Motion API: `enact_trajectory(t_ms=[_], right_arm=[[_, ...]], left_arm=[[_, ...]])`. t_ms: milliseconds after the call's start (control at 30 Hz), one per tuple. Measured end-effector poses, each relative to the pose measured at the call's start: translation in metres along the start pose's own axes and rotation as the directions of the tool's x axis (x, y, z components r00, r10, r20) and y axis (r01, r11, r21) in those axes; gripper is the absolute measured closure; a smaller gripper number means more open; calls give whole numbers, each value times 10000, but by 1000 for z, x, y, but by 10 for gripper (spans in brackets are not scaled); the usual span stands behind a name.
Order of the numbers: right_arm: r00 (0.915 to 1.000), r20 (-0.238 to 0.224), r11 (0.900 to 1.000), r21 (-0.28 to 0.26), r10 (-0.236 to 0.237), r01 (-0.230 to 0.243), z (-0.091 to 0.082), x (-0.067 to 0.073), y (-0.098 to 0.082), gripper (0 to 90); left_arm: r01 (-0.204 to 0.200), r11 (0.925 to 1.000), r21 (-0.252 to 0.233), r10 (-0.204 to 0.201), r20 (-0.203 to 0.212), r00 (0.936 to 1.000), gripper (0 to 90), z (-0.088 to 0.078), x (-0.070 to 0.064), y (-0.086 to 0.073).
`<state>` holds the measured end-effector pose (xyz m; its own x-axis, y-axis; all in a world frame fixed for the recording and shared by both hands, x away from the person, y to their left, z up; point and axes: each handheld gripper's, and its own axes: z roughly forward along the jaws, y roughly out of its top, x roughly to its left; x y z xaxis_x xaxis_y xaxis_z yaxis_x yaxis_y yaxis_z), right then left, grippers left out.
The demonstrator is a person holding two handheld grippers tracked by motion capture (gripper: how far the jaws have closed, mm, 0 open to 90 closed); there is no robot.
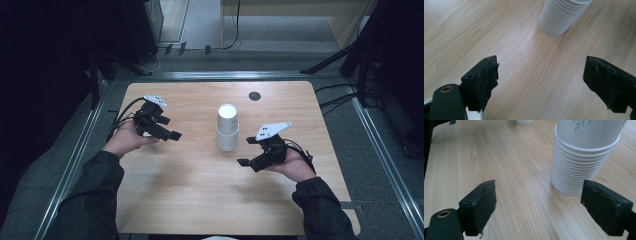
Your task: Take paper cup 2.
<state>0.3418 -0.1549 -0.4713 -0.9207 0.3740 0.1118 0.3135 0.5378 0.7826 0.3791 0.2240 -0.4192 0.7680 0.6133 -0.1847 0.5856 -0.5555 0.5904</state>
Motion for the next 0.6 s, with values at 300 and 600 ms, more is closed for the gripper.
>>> enact_trajectory(t_ms=[300,600], right_arm=[[9994,163,9995,-4,305,-305,-4,-5,2,143],[9964,377,9967,-341,754,-741,-17,-17,11,142]], left_arm=[[-116,9994,-326,130,412,9991,133,12,-18,-5],[-152,9986,-498,192,814,9965,133,21,-37,-15]])
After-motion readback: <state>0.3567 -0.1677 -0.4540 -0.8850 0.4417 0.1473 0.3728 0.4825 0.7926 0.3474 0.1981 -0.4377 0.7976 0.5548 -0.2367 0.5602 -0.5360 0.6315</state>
